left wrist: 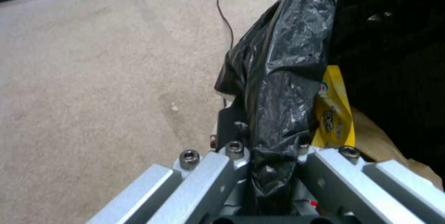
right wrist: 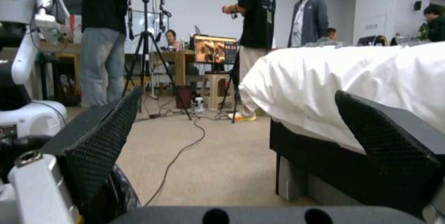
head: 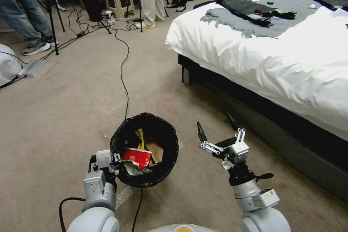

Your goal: Pick up the trash bin, then pick up the garbage from the floor and place it into the trash bin.

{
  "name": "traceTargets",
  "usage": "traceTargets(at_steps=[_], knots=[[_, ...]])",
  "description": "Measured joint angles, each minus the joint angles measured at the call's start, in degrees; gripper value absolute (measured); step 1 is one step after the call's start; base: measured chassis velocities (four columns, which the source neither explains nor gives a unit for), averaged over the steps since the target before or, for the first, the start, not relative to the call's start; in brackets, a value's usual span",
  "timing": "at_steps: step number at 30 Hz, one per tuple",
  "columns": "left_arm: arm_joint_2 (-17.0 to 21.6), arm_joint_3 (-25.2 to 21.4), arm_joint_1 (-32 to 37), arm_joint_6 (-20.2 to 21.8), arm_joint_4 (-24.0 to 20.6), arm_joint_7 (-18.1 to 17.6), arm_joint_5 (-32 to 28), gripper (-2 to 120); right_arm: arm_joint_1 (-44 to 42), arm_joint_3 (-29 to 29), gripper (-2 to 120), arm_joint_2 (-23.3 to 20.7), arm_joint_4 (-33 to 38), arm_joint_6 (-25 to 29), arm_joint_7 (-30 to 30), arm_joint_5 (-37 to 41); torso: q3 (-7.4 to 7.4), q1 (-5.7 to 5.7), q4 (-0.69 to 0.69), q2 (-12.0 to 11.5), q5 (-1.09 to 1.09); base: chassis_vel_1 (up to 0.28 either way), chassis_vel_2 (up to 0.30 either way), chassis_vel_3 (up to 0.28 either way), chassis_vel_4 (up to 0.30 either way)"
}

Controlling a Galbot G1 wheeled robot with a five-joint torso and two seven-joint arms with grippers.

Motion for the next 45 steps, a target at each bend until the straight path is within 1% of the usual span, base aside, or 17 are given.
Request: traceTargets(at_steps=[9, 20, 34, 45], knots=[[-0.12, 0.09, -0.18, 0.29, -0.53, -0.13, 0.0, 0, 0.58, 0.44, 100, -0.01, -1.59, 0.56, 0.01, 0.19, 0.0, 0.0, 0.0, 0.0, 0.0, 0.013, 0.015, 0.014, 0.018], [-0.19, 0.09, 0.03, 0.37, -1.1, -0.21, -0.02, 0, 1.54, -0.02, 100, -0.04, -2.23, 0.44, 0.01, 0.25, 0.0, 0.0, 0.0, 0.0, 0.0, 0.075, 0.072, 0.073, 0.066], [-0.3, 0.19, 0.38, 0.39, -2.04, -0.44, -0.06, 0, 2.08, -1.46, 100, -0.16, -2.82, 0.21, 0.01, -0.48, 0.0, 0.0, 0.01, 0.0, 0.0, 0.12, 0.114, 0.119, 0.12], [-0.32, 0.32, 0.41, 0.4, -2.4, -0.45, 0.01, 0, 2.47, -1.42, 100, -0.47, -2.73, -0.14, 0.01, -0.49, 0.0, 0.0, 0.0, 0.0, 0.0, 0.118, 0.128, 0.122, 0.117]])
